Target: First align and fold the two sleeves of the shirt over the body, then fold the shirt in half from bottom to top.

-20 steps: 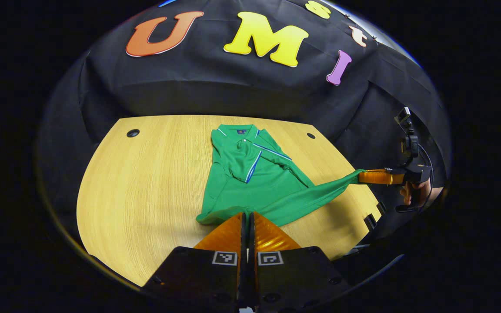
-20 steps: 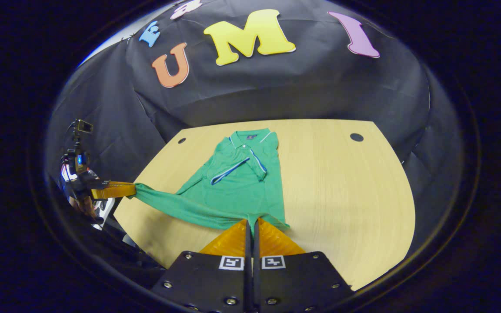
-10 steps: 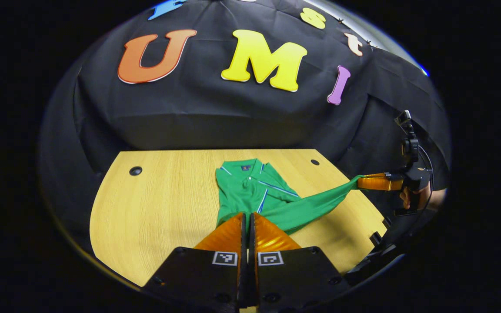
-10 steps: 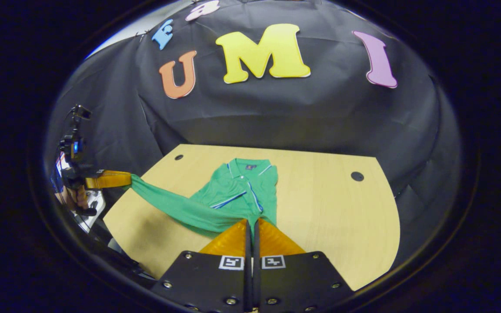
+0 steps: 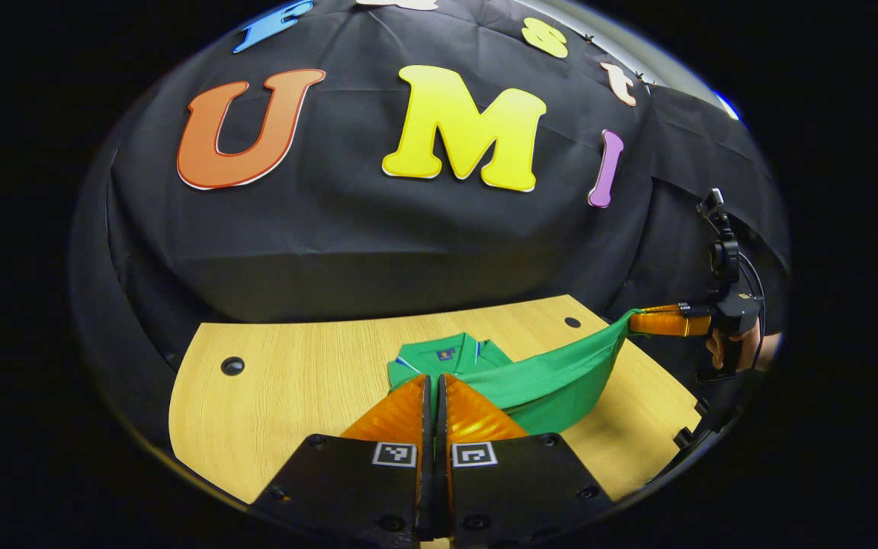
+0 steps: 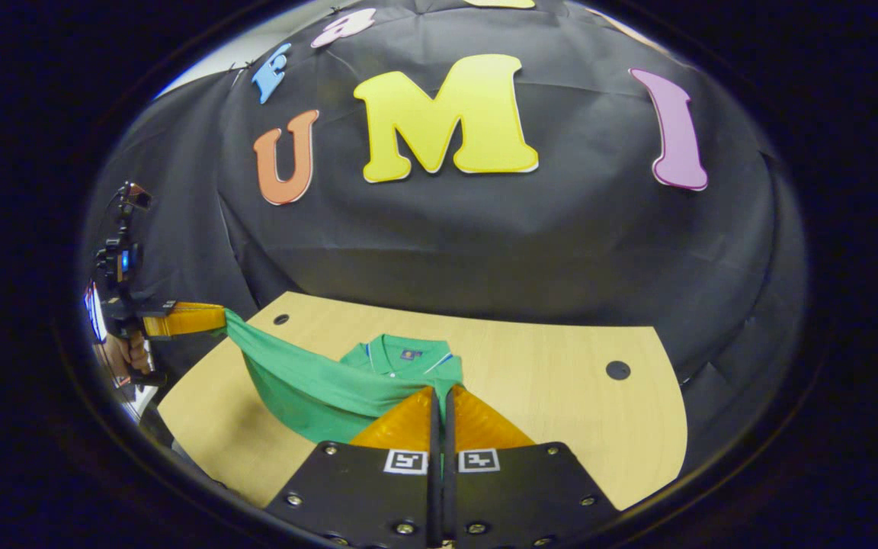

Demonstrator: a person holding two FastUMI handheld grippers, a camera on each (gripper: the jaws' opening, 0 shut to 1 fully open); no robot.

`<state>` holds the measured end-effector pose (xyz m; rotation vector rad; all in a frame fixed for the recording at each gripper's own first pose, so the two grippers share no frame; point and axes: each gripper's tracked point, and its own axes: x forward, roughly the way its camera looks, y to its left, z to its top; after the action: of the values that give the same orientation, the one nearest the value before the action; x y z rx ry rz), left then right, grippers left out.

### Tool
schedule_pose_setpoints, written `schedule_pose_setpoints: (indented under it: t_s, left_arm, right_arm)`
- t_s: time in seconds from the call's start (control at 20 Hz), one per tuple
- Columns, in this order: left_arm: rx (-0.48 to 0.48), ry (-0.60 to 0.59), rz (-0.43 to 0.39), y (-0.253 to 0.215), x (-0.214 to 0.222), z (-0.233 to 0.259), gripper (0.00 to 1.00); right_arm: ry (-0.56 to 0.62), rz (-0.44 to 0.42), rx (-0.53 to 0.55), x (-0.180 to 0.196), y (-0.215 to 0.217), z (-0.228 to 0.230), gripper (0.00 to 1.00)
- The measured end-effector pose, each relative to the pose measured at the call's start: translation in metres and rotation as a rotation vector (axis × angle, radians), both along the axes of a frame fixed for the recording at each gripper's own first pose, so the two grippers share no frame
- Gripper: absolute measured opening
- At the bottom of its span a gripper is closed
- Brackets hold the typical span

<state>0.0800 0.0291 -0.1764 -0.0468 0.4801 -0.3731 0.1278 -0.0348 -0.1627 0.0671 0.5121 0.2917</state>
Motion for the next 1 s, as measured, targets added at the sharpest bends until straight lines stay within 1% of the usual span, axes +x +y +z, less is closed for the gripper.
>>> schedule_pose_setpoints:
  t_s: [0.1, 0.2, 0.35, 0.45, 0.7, 0.8, 0.85, 0.95, 1.0]
  left_arm:
    - [0.012, -0.013, 0.008, 0.000, 0.026, -0.004, 0.03]
    - [0.019, -0.024, 0.022, 0.002, 0.047, -0.010, 0.03]
    - [0.083, -0.023, 0.076, 0.020, 0.078, -0.026, 0.03]
    - [0.059, -0.013, 0.096, 0.022, 0.092, -0.040, 0.03]
    - [0.073, 0.003, 0.126, 0.027, 0.127, -0.084, 0.03]
    - [0.115, 0.008, 0.124, 0.024, 0.140, -0.100, 0.03]
    - [0.138, -0.002, 0.126, 0.023, 0.146, -0.105, 0.03]
    - [0.217, -0.051, 0.167, 0.026, 0.169, -0.114, 0.05]
    - [0.263, -0.059, 0.180, 0.028, 0.175, -0.121, 0.14]
  right_arm:
    - [-0.016, -0.006, -0.019, 0.026, 0.000, -0.002, 0.00]
    - [-0.024, -0.022, -0.017, 0.052, 0.004, -0.006, 0.00]
    - [-0.023, -0.033, -0.032, 0.090, 0.008, -0.020, 0.01]
    - [-0.011, -0.036, -0.040, 0.108, 0.010, -0.034, 0.00]
    - [0.036, -0.051, -0.063, 0.145, 0.012, -0.078, 0.00]
    - [0.066, -0.061, -0.086, 0.158, 0.015, -0.100, 0.01]
    - [0.074, -0.073, -0.115, 0.163, 0.014, -0.109, 0.01]
    - [0.075, -0.094, -0.143, 0.172, 0.016, -0.122, 0.02]
    - [0.081, -0.101, -0.122, 0.178, 0.021, -0.127, 0.05]
